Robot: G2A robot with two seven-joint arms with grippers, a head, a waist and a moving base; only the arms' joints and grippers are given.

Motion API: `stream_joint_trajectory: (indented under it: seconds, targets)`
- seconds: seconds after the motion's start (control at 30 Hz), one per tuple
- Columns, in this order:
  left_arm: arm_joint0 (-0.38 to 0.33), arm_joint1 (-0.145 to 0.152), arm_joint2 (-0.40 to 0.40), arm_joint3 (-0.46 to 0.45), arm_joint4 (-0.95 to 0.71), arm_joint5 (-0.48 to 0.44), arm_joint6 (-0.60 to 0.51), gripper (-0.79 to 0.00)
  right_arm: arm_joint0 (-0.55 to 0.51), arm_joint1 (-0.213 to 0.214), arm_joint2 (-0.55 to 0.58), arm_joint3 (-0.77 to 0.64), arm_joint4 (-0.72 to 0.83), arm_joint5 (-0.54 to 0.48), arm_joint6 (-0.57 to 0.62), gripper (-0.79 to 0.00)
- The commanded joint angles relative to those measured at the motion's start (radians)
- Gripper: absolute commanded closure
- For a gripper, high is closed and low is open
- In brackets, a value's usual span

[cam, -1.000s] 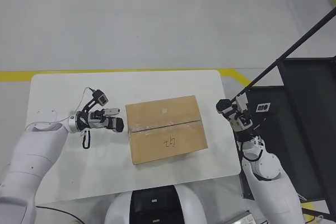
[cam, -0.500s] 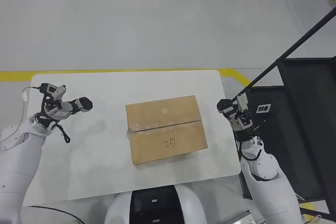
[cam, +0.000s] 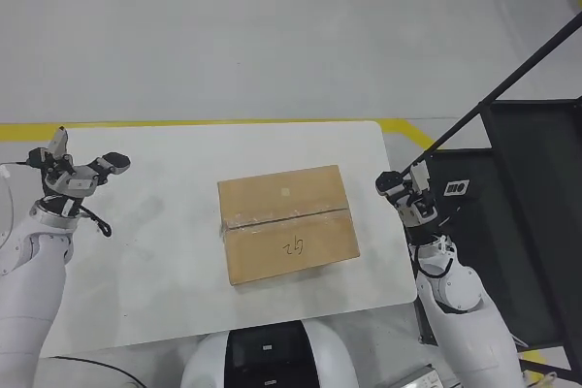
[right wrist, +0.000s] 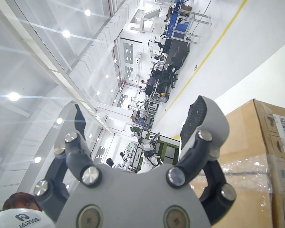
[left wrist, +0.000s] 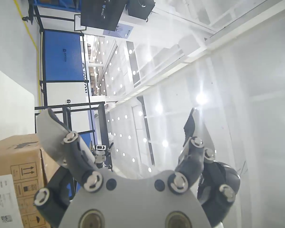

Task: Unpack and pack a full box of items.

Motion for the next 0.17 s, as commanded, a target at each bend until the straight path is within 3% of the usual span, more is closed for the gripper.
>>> stream_joint_trajectory:
  seconds: [0.0,0.13]
  targets:
    - [0.0,0.0,0.0,0.0,0.0,0.0,0.0,-0.785,0.0,0.0,0.0,0.0,0.0,0.0,0.0,-0.784]
    - [0.0,0.0,0.0,0.0,0.0,0.0,0.0,-0.785,0.0,0.0,0.0,0.0,0.0,0.0,0.0,-0.785]
